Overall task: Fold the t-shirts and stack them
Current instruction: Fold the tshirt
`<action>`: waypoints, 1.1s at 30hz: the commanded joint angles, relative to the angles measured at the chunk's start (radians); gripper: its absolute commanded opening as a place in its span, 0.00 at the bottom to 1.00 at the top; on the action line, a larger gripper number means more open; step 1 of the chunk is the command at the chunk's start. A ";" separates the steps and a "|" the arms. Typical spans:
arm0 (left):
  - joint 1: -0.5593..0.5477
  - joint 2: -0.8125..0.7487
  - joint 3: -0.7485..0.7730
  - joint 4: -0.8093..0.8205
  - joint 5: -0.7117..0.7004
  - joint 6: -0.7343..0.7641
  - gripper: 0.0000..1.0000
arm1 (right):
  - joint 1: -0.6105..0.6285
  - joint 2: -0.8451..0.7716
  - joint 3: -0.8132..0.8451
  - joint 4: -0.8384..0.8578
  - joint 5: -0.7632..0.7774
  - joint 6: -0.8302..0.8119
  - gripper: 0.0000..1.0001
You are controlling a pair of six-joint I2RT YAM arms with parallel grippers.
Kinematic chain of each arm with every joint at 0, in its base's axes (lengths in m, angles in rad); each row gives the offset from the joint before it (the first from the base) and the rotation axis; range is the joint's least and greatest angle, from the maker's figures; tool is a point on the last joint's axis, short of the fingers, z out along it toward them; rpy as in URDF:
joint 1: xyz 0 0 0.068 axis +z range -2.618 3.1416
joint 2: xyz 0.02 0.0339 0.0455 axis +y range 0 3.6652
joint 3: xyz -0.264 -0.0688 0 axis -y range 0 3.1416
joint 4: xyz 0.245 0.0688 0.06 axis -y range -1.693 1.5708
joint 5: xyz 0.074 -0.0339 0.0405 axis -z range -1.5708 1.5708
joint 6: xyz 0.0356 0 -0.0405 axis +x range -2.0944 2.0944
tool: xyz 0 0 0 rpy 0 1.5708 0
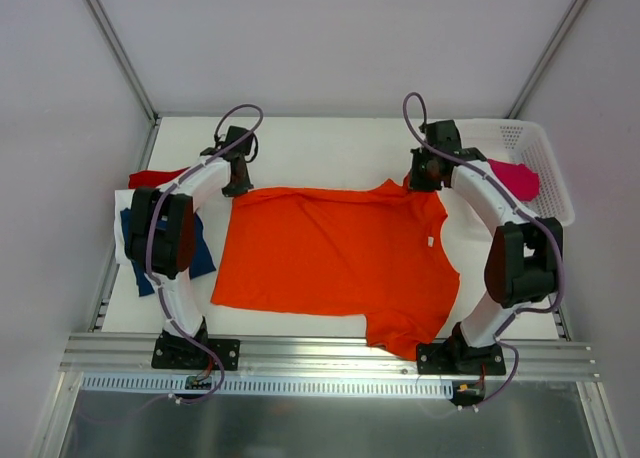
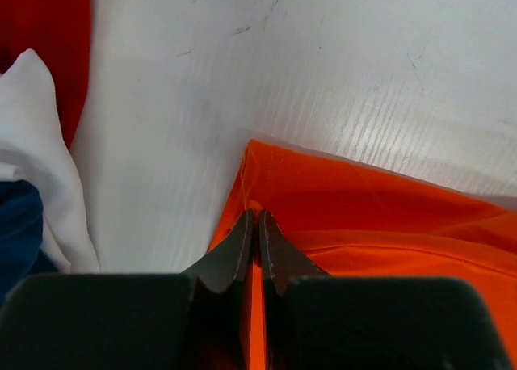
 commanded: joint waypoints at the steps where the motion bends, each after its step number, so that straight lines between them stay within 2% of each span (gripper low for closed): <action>1: -0.009 -0.092 -0.032 0.002 -0.039 -0.020 0.00 | 0.014 -0.104 -0.034 -0.015 0.025 0.001 0.01; 11: -0.012 -0.141 -0.082 0.000 -0.036 -0.010 0.00 | 0.037 -0.233 -0.129 -0.072 0.111 0.027 0.00; 33: -0.020 -0.123 -0.124 -0.001 -0.047 0.005 0.00 | 0.131 -0.360 -0.314 -0.093 0.204 0.101 0.00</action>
